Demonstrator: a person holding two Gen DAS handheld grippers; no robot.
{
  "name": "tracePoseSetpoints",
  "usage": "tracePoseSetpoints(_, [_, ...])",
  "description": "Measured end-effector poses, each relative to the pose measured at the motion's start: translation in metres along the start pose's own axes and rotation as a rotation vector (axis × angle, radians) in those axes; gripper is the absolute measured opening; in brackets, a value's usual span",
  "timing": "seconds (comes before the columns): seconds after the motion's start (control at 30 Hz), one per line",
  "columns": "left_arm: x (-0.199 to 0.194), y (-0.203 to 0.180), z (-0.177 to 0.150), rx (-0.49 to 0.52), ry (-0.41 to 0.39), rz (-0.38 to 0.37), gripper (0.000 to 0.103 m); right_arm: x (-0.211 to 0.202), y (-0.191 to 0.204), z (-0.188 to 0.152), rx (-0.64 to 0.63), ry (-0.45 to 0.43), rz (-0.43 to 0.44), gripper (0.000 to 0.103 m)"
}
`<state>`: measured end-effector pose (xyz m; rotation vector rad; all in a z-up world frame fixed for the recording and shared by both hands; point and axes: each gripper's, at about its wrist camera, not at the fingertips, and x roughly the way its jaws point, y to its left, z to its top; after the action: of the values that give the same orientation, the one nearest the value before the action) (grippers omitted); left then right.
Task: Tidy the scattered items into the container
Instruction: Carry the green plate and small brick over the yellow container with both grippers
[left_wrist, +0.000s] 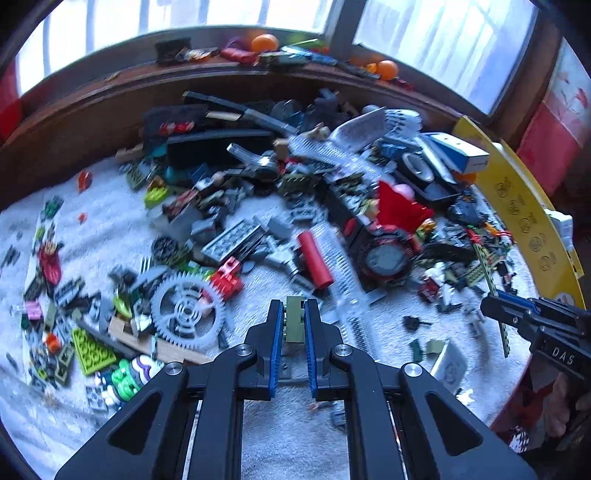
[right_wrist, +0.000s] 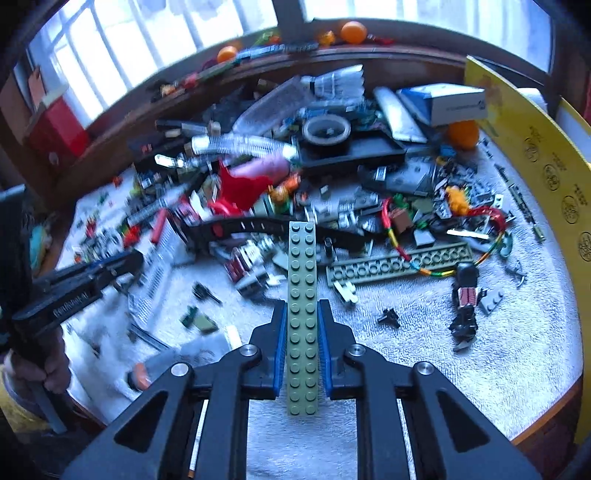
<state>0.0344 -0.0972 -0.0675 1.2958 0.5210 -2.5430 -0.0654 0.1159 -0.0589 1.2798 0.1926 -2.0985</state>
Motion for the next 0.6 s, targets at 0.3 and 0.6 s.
tracePoseSetpoints(0.3, [-0.018, 0.005, 0.007, 0.064, -0.026, -0.082, 0.012, -0.015, 0.003, -0.001, 0.136, -0.065, 0.079, 0.014])
tracePoseSetpoints(0.6, [-0.026, -0.001, 0.008, 0.130, -0.027, -0.135, 0.012, -0.023, 0.025, -0.017, 0.127, -0.096, 0.024, 0.014])
